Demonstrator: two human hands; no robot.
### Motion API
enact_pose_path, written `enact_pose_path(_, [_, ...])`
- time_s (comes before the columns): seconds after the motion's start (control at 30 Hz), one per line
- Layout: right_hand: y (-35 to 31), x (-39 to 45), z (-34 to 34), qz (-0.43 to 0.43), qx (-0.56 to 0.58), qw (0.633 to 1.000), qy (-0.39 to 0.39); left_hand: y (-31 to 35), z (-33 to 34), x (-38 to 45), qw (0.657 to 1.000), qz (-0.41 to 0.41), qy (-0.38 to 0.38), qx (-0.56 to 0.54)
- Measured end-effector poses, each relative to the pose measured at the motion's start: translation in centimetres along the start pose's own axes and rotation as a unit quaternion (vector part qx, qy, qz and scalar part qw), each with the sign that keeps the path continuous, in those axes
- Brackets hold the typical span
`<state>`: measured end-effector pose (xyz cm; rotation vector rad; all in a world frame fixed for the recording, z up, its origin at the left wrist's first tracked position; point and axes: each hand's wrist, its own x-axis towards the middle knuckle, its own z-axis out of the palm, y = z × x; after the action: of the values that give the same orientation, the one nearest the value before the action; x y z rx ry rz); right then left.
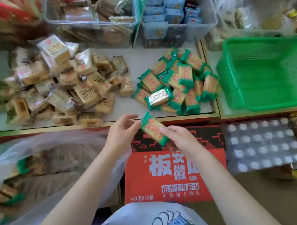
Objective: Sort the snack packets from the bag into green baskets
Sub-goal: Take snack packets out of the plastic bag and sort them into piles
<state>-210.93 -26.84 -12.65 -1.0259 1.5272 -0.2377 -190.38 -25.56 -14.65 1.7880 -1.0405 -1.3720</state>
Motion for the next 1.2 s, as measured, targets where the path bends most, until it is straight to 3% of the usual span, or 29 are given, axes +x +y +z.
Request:
enact_pose_path(0.03, [0.2,0.6,-1.7,0.015,0.010,0.999,0.045,-0.1,1.4,1.1,0.993,0.031,-0.005,0.117])
enact_pose_path(0.1, [-0.3,1.9,-4.6,0.027,0.053,0.992,0.112,-1.1,3.2,2.8,0.943,0.065,-0.030,0.325])
enact_pose_path(0.17, [-1.6,3.6,-6.4,-0.001,0.113,0.985,0.131,-2.6,4.1,3.8,0.896,0.058,-0.051,0.438])
enact_pose_path(0.33, [-5.2,6.7,-7.9,-0.050,0.340,0.934,0.098,-4.5,4.6,3.7,0.869,0.080,-0.049,0.485])
enact_pose_path(0.5, [-3.4,5.6,-6.1,0.004,0.329,0.939,0.102,-4.7,4.2,4.1,0.875,0.080,-0.062,0.473])
enact_pose_path(0.6, [-1.8,2.8,-2.3,0.013,0.247,0.967,0.065,-4.6,3.3,3.2,0.900,0.103,-0.034,0.423])
enact_pose_path(0.7, [-0.8,0.7,3.7,0.009,0.102,0.995,-0.007,-6.5,-0.7,-0.4,0.921,0.165,0.113,0.333])
enact_pose_path(0.77, [-0.2,0.2,8.7,-0.011,0.005,0.998,-0.058,-10.5,-4.7,-3.8,0.916,0.102,0.169,0.349])
enact_pose_path(0.83, [0.6,0.5,14.1,-0.058,-0.083,0.989,-0.110,-15.1,-8.7,-7.3,0.910,-0.042,0.152,0.382])
enact_pose_path(0.9, [0.7,0.8,19.3,-0.114,-0.195,0.959,-0.169,-18.8,-12.3,-10.5,0.877,-0.183,0.103,0.432])
enact_pose_path(0.97, [0.5,1.3,24.0,-0.168,-0.281,0.925,-0.195,-22.3,-14.8,-13.6,0.850,-0.272,0.037,0.450])
enact_pose_path(1.03, [0.4,1.4,27.8,-0.183,-0.337,0.897,-0.218,-25.1,-16.6,-16.4,0.840,-0.298,-0.043,0.450])
enact_pose_path(1.1, [0.9,1.2,30.6,-0.143,-0.416,0.855,-0.275,-26.4,-17.6,-18.5,0.846,-0.276,-0.098,0.445])
enact_pose_path(1.17, [1.6,0.9,32.1,-0.066,-0.503,0.784,-0.356,-25.5,-18.6,-19.8,0.876,-0.255,-0.040,0.408])
enact_pose_path(1.2, [1.7,0.6,32.7,-0.028,-0.533,0.754,-0.383,-25.1,-19.2,-20.1,0.891,-0.218,0.032,0.397])
